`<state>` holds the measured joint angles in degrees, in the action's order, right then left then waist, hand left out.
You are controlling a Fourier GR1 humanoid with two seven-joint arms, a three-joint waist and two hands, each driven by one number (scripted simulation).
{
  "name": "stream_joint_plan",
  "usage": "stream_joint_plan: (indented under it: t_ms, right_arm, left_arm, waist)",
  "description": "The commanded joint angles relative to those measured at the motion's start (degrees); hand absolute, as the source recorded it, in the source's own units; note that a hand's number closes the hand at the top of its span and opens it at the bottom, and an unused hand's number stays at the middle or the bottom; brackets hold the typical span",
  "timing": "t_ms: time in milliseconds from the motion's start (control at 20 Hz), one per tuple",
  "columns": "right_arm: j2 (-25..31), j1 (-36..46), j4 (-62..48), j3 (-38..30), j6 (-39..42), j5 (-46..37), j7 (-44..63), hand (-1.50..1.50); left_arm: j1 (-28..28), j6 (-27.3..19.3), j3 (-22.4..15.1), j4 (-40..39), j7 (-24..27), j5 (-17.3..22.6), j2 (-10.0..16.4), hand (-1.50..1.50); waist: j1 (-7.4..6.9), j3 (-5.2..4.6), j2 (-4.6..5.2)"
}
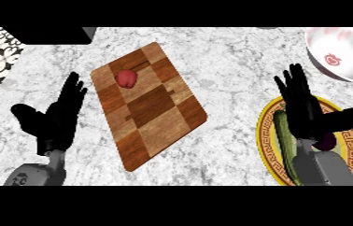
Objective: Pick the eggplant from the plate and place it in the bowl
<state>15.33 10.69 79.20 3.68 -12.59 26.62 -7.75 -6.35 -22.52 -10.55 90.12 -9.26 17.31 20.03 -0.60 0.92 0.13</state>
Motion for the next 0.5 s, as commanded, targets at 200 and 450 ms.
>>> stream_joint_plan:
  t_ms: [200, 450]
  right_arm:
    - [22.63, 2.38, 8.31, 6.09, 13.33, -16.92, -5.93, 1.50]
    - [24.71, -8.50, 7.23, -1.48, -0.99, -26.25, -16.68, -1.50]
  left_arm:
    - [-1.72, 7.64, -5.55, 2.31, 1.39, 1.70, -1.94, 0.00]
    - [1.50, 11.56, -9.24, 4.89, 2.55, 4.15, -4.95, 0.00]
  waist:
    - [2.54, -1.36, -0.93]
    - [2.73, -0.90, -0.54]
